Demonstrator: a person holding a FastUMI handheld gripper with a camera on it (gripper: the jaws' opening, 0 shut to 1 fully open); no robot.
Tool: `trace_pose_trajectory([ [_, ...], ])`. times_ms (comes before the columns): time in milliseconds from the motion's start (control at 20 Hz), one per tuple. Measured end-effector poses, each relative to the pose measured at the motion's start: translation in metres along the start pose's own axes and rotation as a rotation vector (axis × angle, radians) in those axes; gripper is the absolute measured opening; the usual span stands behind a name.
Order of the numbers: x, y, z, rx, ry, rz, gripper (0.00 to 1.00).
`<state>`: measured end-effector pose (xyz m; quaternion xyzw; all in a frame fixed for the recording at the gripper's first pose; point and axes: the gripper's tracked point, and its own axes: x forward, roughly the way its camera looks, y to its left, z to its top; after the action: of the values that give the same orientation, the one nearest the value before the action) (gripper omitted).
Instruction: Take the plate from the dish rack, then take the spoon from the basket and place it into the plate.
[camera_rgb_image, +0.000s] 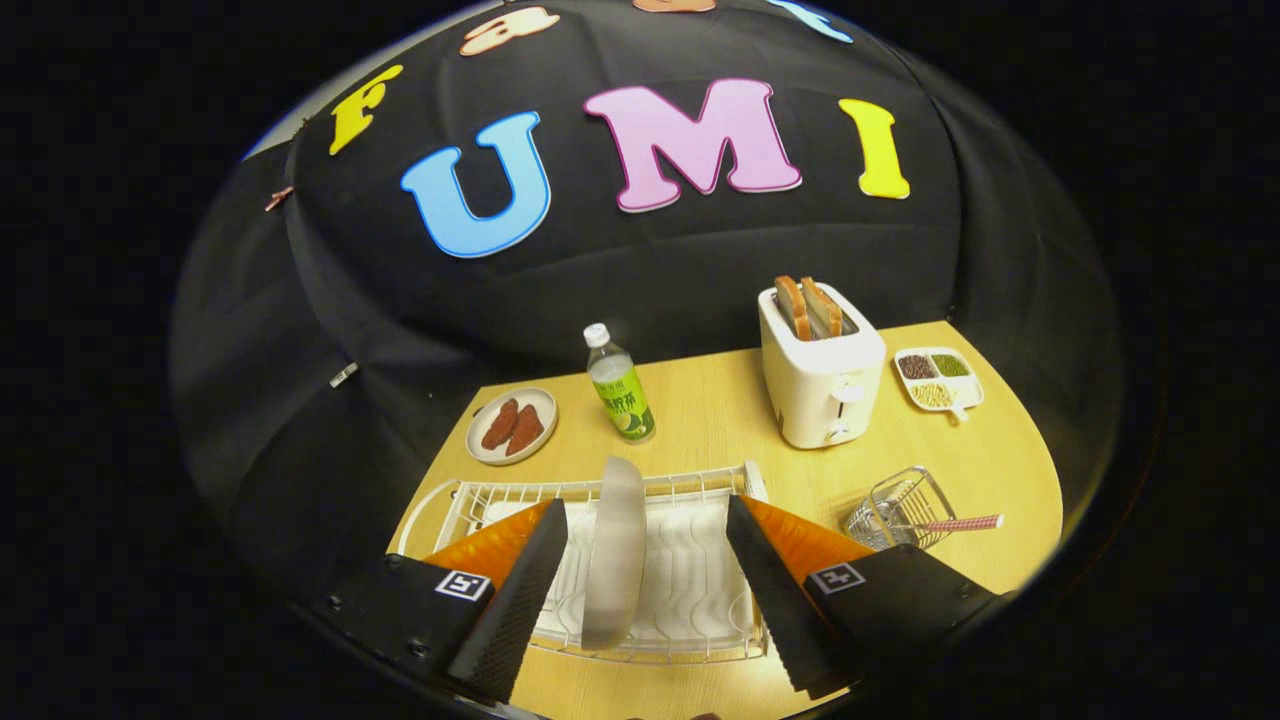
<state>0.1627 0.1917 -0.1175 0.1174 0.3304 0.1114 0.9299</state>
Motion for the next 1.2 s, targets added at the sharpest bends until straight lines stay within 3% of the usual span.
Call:
trace_pose_trajectory([
  [200, 0.026, 0.001, -0.014, 0.005, 0.067, -0.021, 0.93],
  [250, 0.031, 0.005, -0.021, 0.014, 0.098, -0.020, 0.80],
  [400, 0.043, 0.015, -0.033, 0.021, 0.156, -0.012, 0.58],
  [450, 0.041, 0.013, -0.031, 0.009, 0.149, -0.031, 0.44],
  [500, 0.048, 0.012, -0.030, -0.004, 0.137, -0.044, 0.40],
  [750, 0.045, 0.020, -0.027, -0.073, 0.109, -0.100, 0.30],
  [1000, 0.041, 0.032, -0.005, -0.200, 0.034, -0.133, 0.30],
  [1200, 0.042, 0.030, 0.002, -0.196, 0.031, -0.178, 0.30],
])
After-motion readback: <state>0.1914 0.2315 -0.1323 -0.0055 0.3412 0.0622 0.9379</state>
